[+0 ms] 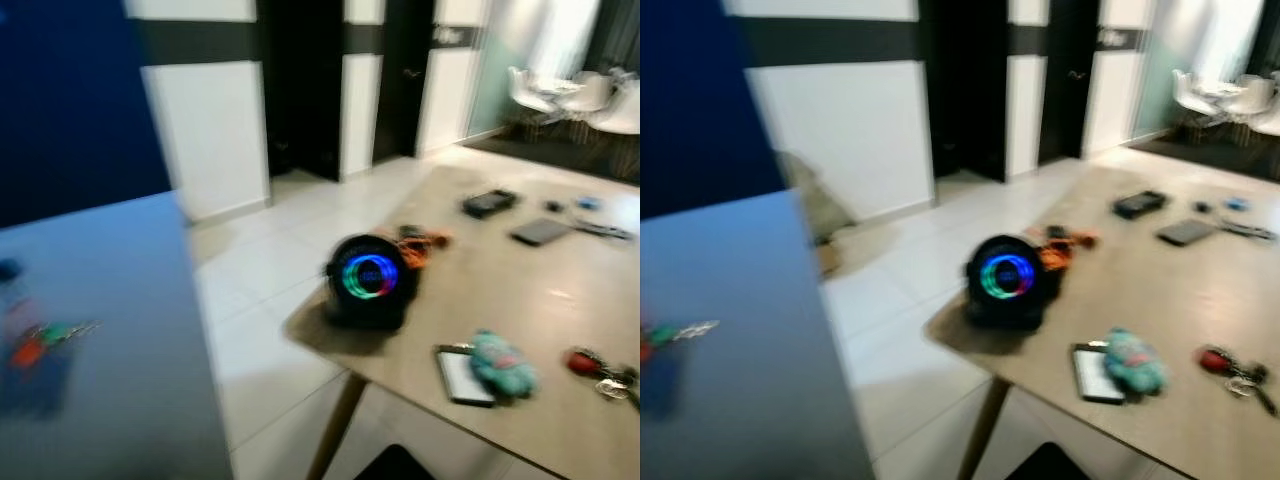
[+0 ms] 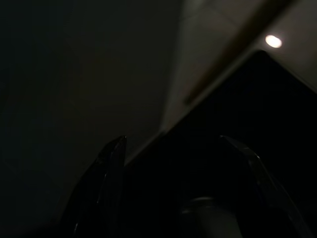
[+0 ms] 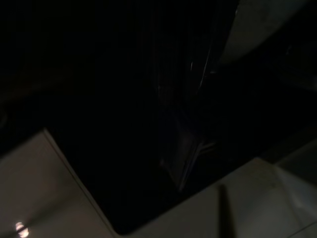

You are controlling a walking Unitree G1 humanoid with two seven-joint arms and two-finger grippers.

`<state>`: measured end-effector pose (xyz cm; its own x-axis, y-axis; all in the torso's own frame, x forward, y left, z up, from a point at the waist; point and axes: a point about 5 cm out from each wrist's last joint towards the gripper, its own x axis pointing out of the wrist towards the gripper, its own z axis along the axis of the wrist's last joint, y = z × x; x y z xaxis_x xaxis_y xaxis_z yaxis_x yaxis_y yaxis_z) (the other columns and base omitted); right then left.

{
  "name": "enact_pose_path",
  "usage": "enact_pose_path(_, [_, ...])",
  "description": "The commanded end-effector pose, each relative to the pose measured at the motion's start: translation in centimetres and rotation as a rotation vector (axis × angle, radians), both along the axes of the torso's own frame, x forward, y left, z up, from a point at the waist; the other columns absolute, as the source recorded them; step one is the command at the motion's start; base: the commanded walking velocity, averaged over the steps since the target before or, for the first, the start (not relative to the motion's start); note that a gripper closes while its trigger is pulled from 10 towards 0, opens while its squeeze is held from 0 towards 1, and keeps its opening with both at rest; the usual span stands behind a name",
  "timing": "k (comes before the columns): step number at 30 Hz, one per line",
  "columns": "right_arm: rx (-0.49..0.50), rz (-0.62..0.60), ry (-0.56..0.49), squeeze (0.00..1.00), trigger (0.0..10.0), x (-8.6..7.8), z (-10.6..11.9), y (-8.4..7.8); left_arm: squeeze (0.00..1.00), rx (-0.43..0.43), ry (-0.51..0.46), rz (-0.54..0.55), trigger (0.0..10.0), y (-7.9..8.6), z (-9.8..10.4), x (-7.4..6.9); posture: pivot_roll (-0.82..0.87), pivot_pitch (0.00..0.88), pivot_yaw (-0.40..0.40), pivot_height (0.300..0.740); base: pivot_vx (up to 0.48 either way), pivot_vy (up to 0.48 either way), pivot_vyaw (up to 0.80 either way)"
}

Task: Hang keys on a hook

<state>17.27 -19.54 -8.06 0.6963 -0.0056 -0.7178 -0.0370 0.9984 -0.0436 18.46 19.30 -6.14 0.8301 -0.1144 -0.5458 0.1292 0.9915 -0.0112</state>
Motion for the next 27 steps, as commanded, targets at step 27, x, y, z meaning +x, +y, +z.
enact_pose_path(27, [0.029,-0.044,0.020,0.00,10.0,-0.57,-0.32,0.02,0.00,-0.027,-0.011,-0.015,10.0,-0.17,0.18,0.26,0.06,0.057,-0.025,0.740,-0.139,0.000,0.12])
